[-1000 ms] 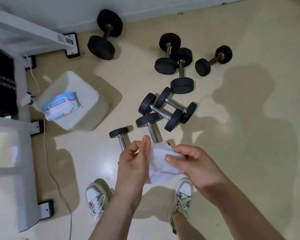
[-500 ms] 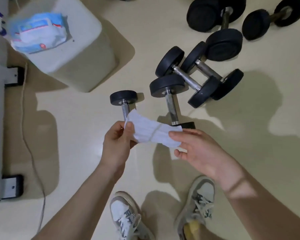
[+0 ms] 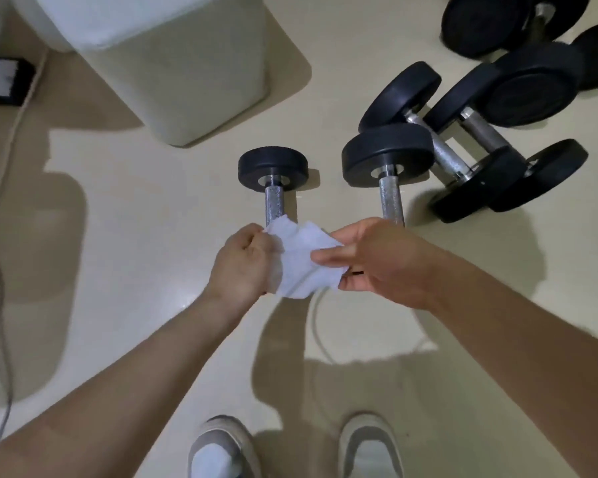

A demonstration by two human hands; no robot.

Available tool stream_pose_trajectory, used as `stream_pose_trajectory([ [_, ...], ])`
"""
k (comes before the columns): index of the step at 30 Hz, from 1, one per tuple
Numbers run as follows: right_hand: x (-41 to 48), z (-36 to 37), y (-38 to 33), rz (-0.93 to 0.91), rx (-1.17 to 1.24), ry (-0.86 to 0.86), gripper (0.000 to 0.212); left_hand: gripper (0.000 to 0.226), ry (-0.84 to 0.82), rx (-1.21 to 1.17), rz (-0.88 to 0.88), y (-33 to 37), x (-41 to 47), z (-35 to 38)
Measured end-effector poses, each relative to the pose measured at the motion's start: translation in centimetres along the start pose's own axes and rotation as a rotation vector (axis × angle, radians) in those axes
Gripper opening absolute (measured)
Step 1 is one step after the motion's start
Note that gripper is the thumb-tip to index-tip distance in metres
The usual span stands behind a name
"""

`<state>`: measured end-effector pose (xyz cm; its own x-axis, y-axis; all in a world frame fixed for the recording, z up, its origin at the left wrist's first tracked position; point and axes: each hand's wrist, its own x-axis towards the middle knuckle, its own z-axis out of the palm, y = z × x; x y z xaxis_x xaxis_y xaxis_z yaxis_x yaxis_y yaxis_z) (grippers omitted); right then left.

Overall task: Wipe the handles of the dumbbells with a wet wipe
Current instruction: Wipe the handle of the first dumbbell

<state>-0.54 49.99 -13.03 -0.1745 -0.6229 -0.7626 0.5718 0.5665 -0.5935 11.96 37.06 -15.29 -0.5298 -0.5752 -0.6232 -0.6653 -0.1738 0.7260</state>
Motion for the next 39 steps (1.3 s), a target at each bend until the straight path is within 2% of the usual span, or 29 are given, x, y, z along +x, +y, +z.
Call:
stream_pose_trajectory([
  [2, 1.3, -0.1, 0.9, -0.047, -0.048, -0.083, 0.024, 0.032, -0.064, 0.136, 0.116, -0.2, 2.0, -0.4],
  [5, 3.3, -0.7, 1.7, -0.123, 0.007, -0.179, 0.024, 0.019, -0.071, 0.163, 0.197, -1.5, 4.6, -2.0],
  [6, 4.0, -1.1, 1.9, -0.146, 0.013, -0.216, 0.03, 0.015, -0.101, 0.175, 0.213, -2.2, 5.0, -2.4],
  [8, 5.3, -1.6, 2.2, -0.201, 0.114, -0.323, 0.042, 0.014, -0.203, 0.304, 0.244, -3.7, 5.2, -3.1],
  [10, 6.3, -1.5, 2.2, -0.235, 0.271, -0.377, 0.042, 0.008, -0.244, 0.411, 0.279, -5.0, 5.2, -3.4],
  [13, 6.2, -0.9, 1.5, -0.297, 0.343, -0.321, 0.025, 0.012, -0.191, 0.51, 0.424, -5.0, 5.2, -3.5],
  [15, 5.5, -0.8, 1.2, -0.328, 0.455, -0.225, 0.02, 0.029, -0.256, 0.619, 0.532, -4.3, 4.3, -3.1],
  [17, 4.8, -1.0, 1.6, -0.318, 0.553, -0.103, 0.02, 0.054, -0.363, 0.969, 0.56, -4.5, 3.2, -1.9],
  [19, 4.4, -1.1, 2.4, -0.33, 0.465, -0.044, 0.023, 0.052, -0.268, 1.44, 0.628, -5.5, 2.5, -0.3],
  [21, 4.2, -0.9, 3.0, -0.339, 0.312, -0.037, 0.028, 0.039, -0.105, 1.58, 0.665, -5.9, 2.5, 0.9],
  [23, 4.2, -0.6, 3.2, -0.352, 0.078, 0.035, 0.04, 0.034, -0.06, 1.58, 0.664, -5.4, 3.0, 1.3],
  [25, 4.3, -0.4, 3.4, -0.382, -0.207, 0.185, 0.047, 0.033, -0.091, 1.584, 0.651, -4.6, 2.9, 1.1],
  [27, 4.5, -0.4, 3.8, -0.417, -0.453, 0.339, 0.049, 0.033, -0.11, 1.596, 0.643, -4.5, 2.3, 0.5],
  [29, 5.1, -0.3, 4.2, -0.467, -0.618, 0.396, 0.048, 0.034, -0.139, 1.621, 0.65, -4.5, 1.2, -0.6],
  [32, 6.7, 0.2, 5.3, -0.524, -0.679, 0.29, 0.042, 0.037, -0.179, 1.648, 0.667, -5.7, -0.8, -2.8],
  [34, 7.9, 1.5, 6.5, -0.515, -0.738, 0.226, 0.023, 0.035, -0.182, 1.611, 0.666, -7.9, -1.8, -3.8],
  [36, 9.1, 2.6, 8.1, -0.541, -0.854, 0.228, 0.034, 0.033, -0.205, 1.561, 0.652, -10.5, -2.4, -4.6],
  [39, 10.8, 3.7, 9.4, -0.639, -1.002, 0.226, 0.026, 0.037, -0.188, 1.452, 0.674, -12.7, -2.4, -5.6],
])
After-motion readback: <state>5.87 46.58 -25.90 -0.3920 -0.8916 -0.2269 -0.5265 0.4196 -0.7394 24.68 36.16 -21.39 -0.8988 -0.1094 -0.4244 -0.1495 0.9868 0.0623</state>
